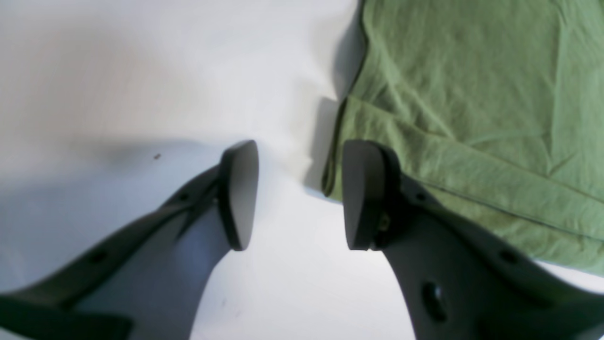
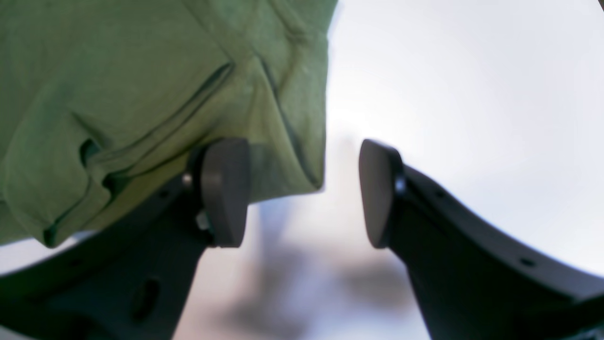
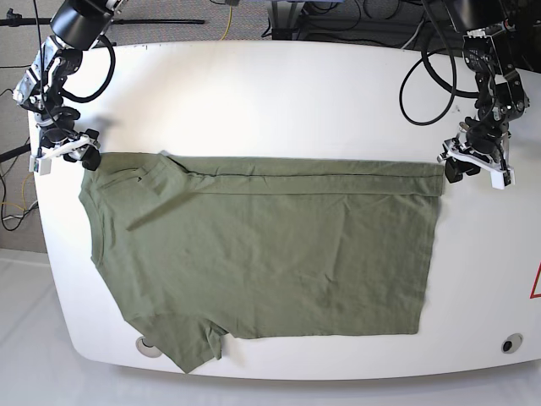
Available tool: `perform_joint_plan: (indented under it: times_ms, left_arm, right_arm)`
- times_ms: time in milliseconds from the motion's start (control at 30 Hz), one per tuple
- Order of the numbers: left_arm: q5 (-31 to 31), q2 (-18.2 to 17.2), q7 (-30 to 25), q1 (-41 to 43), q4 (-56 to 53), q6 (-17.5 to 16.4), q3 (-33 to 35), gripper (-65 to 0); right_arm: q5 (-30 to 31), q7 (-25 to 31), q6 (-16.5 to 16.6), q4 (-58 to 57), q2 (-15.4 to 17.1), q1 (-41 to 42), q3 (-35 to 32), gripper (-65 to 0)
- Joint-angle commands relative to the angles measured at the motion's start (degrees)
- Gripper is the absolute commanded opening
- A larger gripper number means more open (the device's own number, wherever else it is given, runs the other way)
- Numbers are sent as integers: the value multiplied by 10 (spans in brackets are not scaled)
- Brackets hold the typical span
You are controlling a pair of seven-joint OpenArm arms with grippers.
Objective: Fold the T-shirt properly
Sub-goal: 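Raise both grippers slightly above the folded strip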
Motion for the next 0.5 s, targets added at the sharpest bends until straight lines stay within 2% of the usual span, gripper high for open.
perform_joint_plan:
  times_ms: [0,467]
  left_arm:
    - [-10,-7,-12,-8,14,-4,-1,-382]
    - [8,-3,-9,-15,-27,-15,-1,-371]
  right_arm:
    - [6,12,-12,3,9,17,2,-296]
    - [5,8,-29,-9,8,27,-6,-294]
